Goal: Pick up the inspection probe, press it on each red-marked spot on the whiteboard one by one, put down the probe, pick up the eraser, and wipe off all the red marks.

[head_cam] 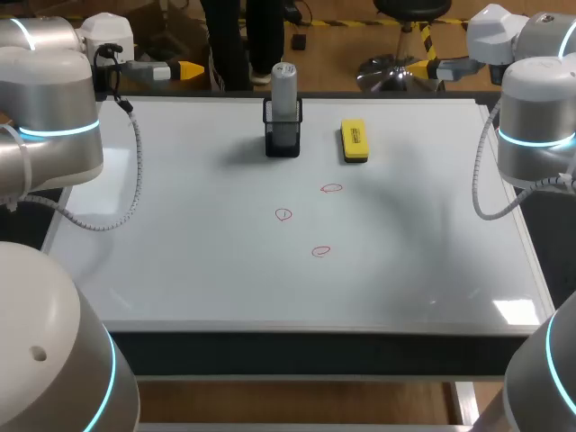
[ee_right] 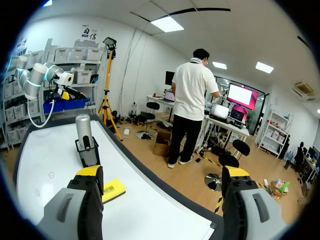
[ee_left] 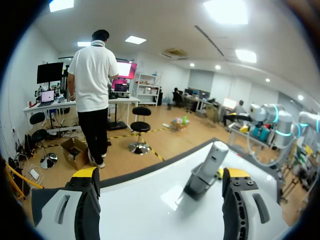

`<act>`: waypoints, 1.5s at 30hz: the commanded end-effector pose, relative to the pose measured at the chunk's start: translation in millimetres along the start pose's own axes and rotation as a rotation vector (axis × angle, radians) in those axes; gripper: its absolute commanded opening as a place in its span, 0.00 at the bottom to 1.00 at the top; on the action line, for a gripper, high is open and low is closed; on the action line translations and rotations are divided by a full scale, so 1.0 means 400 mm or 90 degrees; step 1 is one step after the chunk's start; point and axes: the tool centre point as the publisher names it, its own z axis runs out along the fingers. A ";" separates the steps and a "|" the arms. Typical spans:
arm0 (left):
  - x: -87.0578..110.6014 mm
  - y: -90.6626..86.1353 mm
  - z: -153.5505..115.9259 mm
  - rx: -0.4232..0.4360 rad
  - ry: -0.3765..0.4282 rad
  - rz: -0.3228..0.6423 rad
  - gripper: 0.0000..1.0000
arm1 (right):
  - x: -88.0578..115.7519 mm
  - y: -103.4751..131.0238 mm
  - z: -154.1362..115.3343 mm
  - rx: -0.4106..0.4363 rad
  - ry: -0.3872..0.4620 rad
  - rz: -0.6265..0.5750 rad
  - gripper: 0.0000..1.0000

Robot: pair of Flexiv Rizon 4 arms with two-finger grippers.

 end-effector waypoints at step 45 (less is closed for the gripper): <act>0.214 0.005 0.162 -0.023 0.397 0.200 1.00 | -0.001 0.000 0.001 0.001 0.001 0.000 1.00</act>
